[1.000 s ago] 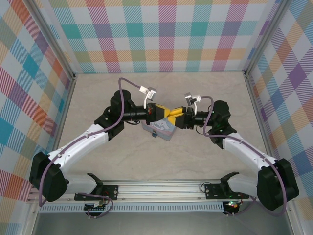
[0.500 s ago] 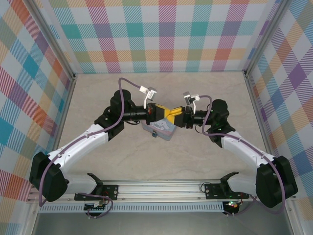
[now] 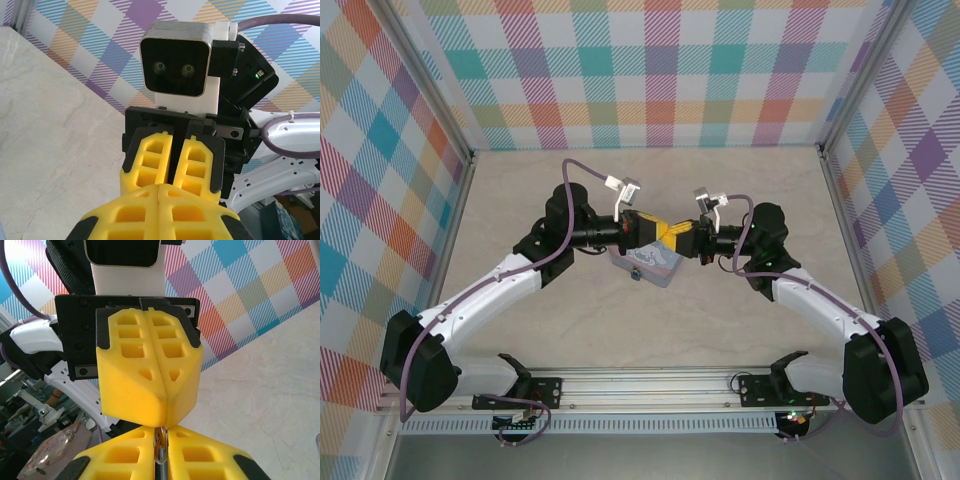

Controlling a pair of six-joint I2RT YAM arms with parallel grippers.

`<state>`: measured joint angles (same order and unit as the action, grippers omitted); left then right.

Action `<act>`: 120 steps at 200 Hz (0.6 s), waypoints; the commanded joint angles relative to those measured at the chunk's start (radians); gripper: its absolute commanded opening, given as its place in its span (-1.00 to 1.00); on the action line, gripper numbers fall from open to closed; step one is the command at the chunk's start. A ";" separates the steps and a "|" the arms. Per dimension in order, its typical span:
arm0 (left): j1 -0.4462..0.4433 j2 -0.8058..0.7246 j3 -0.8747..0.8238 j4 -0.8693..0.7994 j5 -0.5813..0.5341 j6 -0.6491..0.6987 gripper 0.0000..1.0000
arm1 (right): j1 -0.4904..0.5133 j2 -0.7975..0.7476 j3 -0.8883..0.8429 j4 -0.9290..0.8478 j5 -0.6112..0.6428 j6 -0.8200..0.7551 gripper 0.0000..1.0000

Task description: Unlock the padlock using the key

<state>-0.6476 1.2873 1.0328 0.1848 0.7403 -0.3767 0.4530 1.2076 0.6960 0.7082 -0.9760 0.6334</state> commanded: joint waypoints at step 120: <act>0.001 -0.061 0.050 -0.079 -0.086 0.063 0.15 | 0.009 -0.074 0.035 -0.332 0.067 -0.177 -0.96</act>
<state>-0.6514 1.2804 1.0386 0.1486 0.7082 -0.3504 0.4534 1.1778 0.7094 0.5301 -0.9459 0.5556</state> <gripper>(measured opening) 0.478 0.050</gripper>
